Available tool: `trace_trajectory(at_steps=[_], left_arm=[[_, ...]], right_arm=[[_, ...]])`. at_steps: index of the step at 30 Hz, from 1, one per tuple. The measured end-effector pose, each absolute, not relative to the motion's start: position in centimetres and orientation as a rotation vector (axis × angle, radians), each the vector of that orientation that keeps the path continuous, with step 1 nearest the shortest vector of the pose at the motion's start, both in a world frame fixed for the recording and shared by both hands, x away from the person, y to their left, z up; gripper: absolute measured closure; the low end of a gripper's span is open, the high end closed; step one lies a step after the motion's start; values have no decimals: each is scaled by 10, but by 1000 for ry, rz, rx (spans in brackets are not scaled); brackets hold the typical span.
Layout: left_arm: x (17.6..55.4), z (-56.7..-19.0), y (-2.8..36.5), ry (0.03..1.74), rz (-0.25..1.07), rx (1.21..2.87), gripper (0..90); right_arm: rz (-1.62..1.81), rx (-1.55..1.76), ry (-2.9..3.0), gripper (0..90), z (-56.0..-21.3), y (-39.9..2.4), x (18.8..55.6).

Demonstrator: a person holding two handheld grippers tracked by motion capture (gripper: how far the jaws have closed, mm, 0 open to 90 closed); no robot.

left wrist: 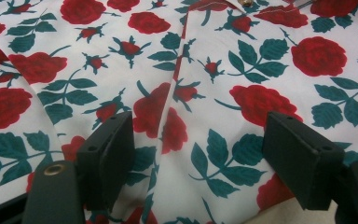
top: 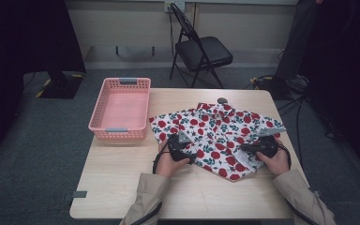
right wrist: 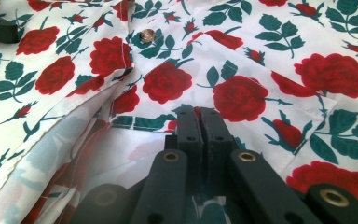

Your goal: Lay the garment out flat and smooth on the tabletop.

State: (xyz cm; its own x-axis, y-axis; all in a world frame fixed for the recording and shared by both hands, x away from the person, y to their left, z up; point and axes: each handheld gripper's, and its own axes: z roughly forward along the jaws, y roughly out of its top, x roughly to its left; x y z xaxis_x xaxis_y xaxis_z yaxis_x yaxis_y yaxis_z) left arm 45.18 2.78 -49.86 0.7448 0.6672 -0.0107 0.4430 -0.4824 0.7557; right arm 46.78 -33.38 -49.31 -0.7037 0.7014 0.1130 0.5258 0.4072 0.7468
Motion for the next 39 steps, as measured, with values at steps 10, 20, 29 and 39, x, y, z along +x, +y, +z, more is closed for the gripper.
trace_trajectory(at_steps=[10,20,29,39], left_arm=[[460,-499,28,839,371,2157,249],[459,-499,27,841,377,2158,247],[459,-499,27,842,377,2157,247],[459,-499,27,842,377,2157,247]], right_arm=[[1241,1099,2403,884,-489,-334,477],[1318,1044,2380,884,-468,-350,441],[1344,1021,2385,884,-468,-366,406],[1371,1005,2375,883,-465,-378,387]])
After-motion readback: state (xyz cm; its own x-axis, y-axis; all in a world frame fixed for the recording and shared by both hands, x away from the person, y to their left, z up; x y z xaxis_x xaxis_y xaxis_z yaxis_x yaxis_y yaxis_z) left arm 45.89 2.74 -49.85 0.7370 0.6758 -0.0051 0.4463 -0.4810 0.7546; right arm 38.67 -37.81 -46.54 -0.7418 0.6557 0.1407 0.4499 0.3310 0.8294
